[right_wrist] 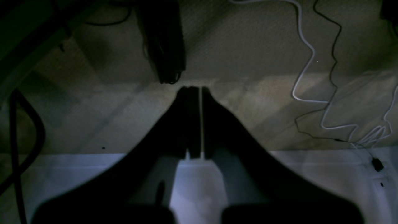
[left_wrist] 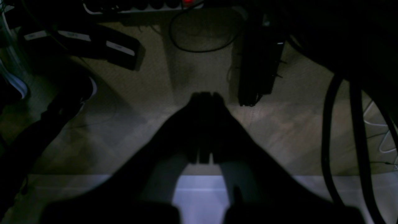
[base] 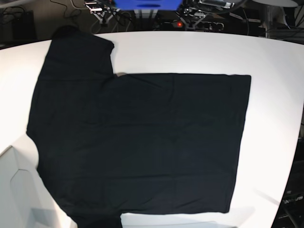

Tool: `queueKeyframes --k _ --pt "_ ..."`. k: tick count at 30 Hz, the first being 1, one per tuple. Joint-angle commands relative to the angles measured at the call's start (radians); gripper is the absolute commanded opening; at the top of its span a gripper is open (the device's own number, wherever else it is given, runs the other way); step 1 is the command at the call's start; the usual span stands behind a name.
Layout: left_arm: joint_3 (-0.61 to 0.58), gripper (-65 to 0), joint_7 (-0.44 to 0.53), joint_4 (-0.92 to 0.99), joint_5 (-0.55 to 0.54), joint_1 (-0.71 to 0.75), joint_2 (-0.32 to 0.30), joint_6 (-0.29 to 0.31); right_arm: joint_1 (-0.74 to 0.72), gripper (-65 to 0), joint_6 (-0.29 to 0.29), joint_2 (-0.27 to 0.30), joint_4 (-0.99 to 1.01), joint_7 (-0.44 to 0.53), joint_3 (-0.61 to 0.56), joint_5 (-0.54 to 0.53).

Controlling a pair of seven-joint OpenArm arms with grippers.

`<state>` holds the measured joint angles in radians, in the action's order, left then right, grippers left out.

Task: Fold the T-shirt properly

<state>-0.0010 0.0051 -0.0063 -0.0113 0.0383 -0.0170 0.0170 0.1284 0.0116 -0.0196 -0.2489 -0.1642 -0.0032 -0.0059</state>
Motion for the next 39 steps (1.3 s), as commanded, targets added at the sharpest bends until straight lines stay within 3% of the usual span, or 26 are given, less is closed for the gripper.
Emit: queueKeyframes --k 1,39 --pt "0.0 -65.0 0.002 0.001 0.003 0.004 -0.002 -0.013 0.003 -65.0 -0.017 -0.003 -0.002 -0.001 -0.002 0.004" --pt "0.0 -65.0 0.005 0.001 0.003 0.005 -0.007 -0.013 0.02 -65.0 -0.017 -0.004 -0.005 0.002 -0.002 0.004"
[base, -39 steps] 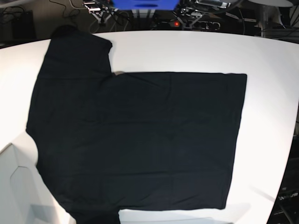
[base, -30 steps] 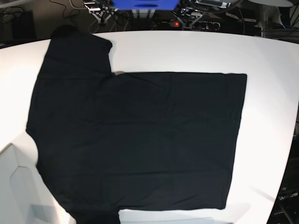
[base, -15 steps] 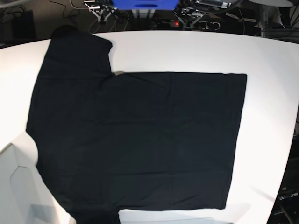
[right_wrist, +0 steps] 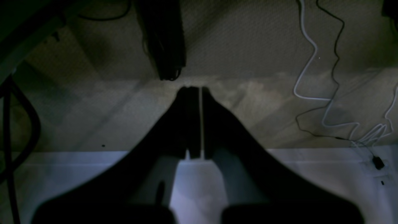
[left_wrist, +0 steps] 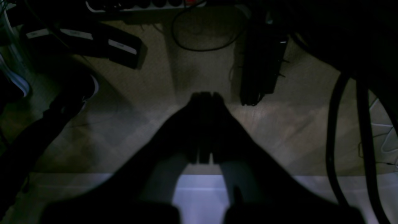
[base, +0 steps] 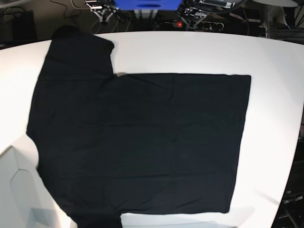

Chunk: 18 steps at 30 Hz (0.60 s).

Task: Fold the T-shirt properly

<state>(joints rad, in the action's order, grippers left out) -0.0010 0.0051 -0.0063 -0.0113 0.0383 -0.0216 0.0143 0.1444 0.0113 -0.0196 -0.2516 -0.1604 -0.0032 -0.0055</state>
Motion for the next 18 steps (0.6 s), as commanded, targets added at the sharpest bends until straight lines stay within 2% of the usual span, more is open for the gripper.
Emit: queueKeyframes --k 1,3,6,11,18 --pt "0.0 -65.0 0.005 0.001 0.003 0.008 -0.002 -0.01 0.004 -65.0 -0.017 -0.004 -0.002 -0.001 -0.002 0.003" --pt "0.0 -65.0 0.005 -0.01 0.003 0.031 -0.002 -0.01 0.008 -65.0 -0.017 -0.004 -0.002 -0.001 -0.002 0.003" --pt "0.0 -65.0 0.003 -0.159 0.003 0.125 -0.022 -0.01 0.057 -65.0 -0.017 -0.004 -0.061 0.009 -0.002 0.003" --pt "0.002 -65.0 -0.006 -0.479 0.003 0.357 -0.039 -0.01 0.243 -65.0 -0.017 -0.006 -0.325 0.003 -0.002 0.003" --pt "0.002 -65.0 -0.006 -0.917 -0.005 0.634 -0.116 -0.01 0.541 -65.0 -0.017 -0.004 -0.77 0.003 -0.004 0.003"
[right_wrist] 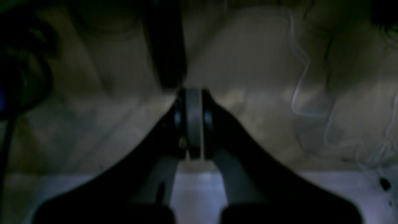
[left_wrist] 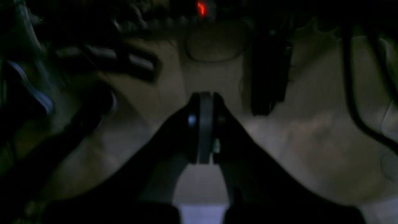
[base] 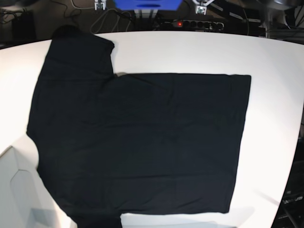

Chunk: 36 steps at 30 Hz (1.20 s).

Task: Fold the T-shirt properly

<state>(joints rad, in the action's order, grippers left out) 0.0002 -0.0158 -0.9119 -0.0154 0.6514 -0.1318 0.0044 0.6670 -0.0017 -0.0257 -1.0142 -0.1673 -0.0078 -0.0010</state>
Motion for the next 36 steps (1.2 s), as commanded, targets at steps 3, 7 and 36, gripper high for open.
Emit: queueKeyframes --k 3,7,36 --pt "0.001 -65.0 0.015 -0.22 -0.076 0.138 -0.045 -0.001 0.139 -65.0 -0.004 0.002 -0.2 0.01 0.001 -0.001" --pt "-0.002 -65.0 0.015 -0.522 -0.232 0.304 -0.151 -0.001 0.303 -65.0 -0.004 0.025 -0.493 0.008 0.002 -0.003" --pt "0.332 -32.6 0.015 -0.935 -0.59 0.186 -0.277 -0.007 0.221 -32.9 -0.004 0.083 -1.03 -0.16 0.087 -0.004"
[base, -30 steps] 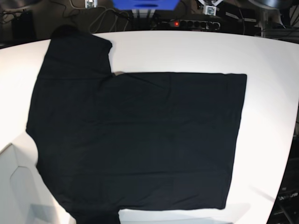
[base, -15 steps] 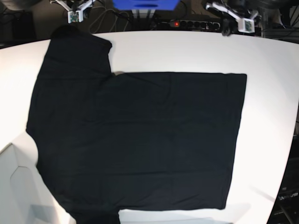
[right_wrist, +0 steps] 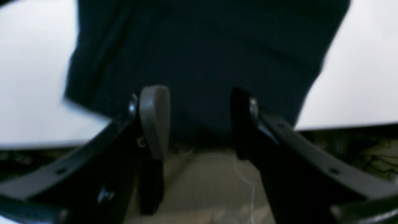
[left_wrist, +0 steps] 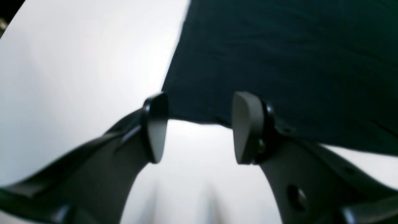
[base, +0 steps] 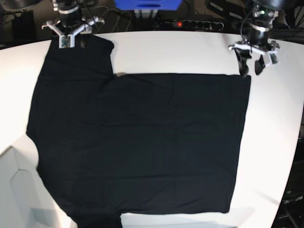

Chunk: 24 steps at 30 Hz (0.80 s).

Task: Fold the T-shirt properly
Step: 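Lower both grippers onto the shirt's shoulder corners and close them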

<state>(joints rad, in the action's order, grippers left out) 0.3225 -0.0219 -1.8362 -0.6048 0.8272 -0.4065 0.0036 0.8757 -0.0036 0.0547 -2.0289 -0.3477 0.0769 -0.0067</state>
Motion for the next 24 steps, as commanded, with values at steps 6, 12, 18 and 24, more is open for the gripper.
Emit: queueKeyframes --k 6,12,18,24 --pt "0.056 -26.3 0.021 0.192 0.0 -0.141 0.073 0.002 -0.031 -32.9 -0.002 0.003 -0.014 0.017 0.067 0.001" --pt "0.05 -23.0 0.02 0.287 0.006 -0.234 0.083 0.002 -0.052 -32.4 -0.002 0.003 -0.014 0.017 0.103 0.001" --pt "-0.012 -23.0 0.02 0.358 0.007 -0.293 0.074 0.002 -0.052 -32.4 -0.002 0.003 -0.014 0.017 0.103 0.001" --pt "-0.055 -25.9 0.02 0.389 0.007 -0.309 0.074 0.002 -0.052 -32.4 -0.002 0.003 -0.014 0.017 0.103 0.004"
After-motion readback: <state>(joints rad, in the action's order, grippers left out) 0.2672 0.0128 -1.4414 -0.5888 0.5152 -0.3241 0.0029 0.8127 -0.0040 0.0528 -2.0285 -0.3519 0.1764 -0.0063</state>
